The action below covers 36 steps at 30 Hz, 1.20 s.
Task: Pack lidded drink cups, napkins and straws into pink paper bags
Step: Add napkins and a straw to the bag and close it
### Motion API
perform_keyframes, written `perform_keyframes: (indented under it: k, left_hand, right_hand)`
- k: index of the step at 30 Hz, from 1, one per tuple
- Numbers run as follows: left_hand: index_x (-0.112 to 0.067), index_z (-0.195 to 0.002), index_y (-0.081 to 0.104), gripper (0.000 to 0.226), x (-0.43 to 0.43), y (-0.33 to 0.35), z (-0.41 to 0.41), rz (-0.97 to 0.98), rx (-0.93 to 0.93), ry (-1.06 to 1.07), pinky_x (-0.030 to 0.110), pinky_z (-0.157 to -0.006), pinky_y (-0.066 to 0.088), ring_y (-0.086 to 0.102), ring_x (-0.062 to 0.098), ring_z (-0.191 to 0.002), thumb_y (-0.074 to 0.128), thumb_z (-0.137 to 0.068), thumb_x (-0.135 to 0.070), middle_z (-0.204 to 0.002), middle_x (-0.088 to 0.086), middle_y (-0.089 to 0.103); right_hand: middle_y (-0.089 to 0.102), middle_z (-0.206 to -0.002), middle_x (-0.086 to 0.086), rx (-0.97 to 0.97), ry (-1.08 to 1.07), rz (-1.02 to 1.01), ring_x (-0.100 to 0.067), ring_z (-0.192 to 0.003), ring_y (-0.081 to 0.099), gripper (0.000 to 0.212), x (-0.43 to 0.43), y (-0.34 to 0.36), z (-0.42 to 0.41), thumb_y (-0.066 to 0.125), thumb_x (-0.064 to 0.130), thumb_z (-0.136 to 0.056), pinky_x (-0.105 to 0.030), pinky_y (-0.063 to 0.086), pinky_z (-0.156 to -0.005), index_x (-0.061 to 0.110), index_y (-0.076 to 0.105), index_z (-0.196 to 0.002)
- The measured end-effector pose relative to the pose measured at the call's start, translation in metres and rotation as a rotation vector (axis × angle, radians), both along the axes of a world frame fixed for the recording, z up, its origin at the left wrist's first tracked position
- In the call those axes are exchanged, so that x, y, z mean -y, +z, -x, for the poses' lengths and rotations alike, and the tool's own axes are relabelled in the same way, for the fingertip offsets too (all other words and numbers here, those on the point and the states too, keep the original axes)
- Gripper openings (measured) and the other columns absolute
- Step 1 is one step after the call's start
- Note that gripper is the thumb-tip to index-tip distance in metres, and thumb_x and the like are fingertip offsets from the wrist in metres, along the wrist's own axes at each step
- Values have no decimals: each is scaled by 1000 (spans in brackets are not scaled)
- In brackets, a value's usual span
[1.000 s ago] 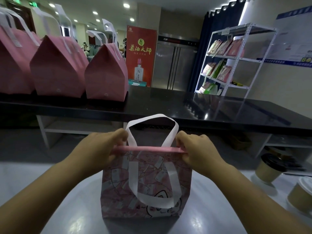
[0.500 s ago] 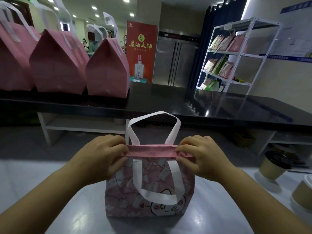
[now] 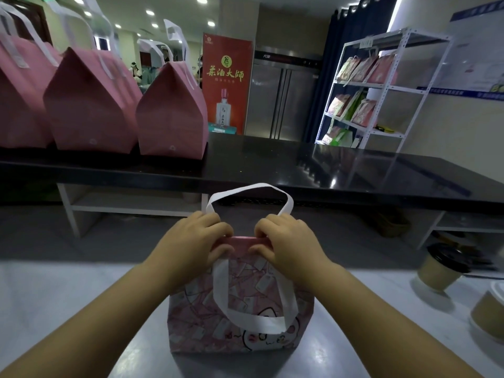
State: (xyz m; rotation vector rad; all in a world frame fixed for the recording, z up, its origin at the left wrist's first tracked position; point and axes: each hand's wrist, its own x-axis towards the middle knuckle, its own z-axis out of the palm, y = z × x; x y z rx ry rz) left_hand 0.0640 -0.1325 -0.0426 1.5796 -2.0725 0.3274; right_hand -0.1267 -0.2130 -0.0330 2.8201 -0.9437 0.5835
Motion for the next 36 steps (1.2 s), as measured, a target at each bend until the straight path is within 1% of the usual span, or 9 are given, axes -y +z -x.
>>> perform_keyframes:
  k: [5, 9, 11, 14, 17, 23, 26, 30, 36]
  left_hand:
    - [-14, -94, 68, 14, -6, 3, -9, -32, -52, -32, 34, -72, 53, 59, 19, -84, 68, -81, -18, -93, 2, 65]
    - [-11, -91, 70, 13, -14, 5, -14, -38, -43, -19, 34, -69, 55, 63, 22, -80, 70, -79, -16, -90, 6, 67]
    - [-10, -90, 68, 14, -16, 5, -19, -48, -60, 27, 31, -71, 53, 63, 22, -81, 68, -80, -21, -92, 5, 68]
    - [-13, -95, 66, 15, -19, 2, -26, -86, -111, 72, 18, -75, 44, 61, 17, -85, 64, -83, -23, -98, 1, 67]
    - [-19, -102, 65, 18, -20, 0, -31, -140, -179, 66, 5, -73, 37, 56, 9, -86, 61, -85, -16, -101, -6, 62]
    - [-19, -99, 66, 15, -23, 0, -39, -171, -214, 99, 7, -69, 37, 52, 6, -82, 61, -85, -16, -95, -7, 60]
    - [-15, -97, 68, 16, -25, 2, -43, -156, -233, 87, 6, -68, 38, 55, 7, -78, 63, -83, -9, -91, -3, 64]
    - [-15, -100, 69, 24, -32, 10, -44, -144, -242, 46, 6, -69, 41, 58, 5, -78, 64, -81, -1, -91, -4, 66]
    - [-18, -103, 69, 41, -33, 45, -54, -36, -285, 15, 3, -68, 44, 60, -4, -82, 61, -76, 12, -91, -11, 65]
  right_hand:
    - [64, -98, -1, 56, 54, -99, -21, -91, 54, 11, 3, 2, 9, 61, 15, -87, -39, 44, -79, 13, 64, -98]
    - [63, -84, -2, -3, -13, 52, -21, -74, 56, 26, 5, 3, 23, 61, 38, -87, -34, 46, -64, 12, 64, -88]
    - [61, -84, 1, -38, -85, 41, -19, -75, 55, 31, 5, 4, 28, 57, 44, -88, -32, 45, -64, 14, 62, -88]
    - [61, -94, 4, 47, -81, -154, -16, -88, 55, 13, 5, 5, 34, 59, 27, -89, -33, 48, -75, 18, 64, -98]
    - [61, -100, 6, 90, -94, -282, -13, -92, 55, 20, 5, 7, 38, 56, 11, -89, -34, 50, -81, 21, 66, -104]
    - [60, -90, 9, 56, -241, -264, -12, -82, 57, 9, 4, 5, 46, 57, 30, -90, -35, 53, -73, 24, 61, -95]
    - [65, -92, 5, 118, -213, -329, -14, -83, 60, 12, 4, 5, 51, 58, 13, -89, -38, 55, -75, 21, 64, -96]
    - [65, -89, 9, 200, -167, -342, -10, -83, 62, 26, 3, 8, 59, 56, -2, -86, -30, 55, -76, 20, 68, -95]
    - [61, -81, 17, 422, -80, -248, -1, -80, 62, 19, 6, 37, 66, 62, 3, -86, -11, 51, -70, 16, 70, -96]
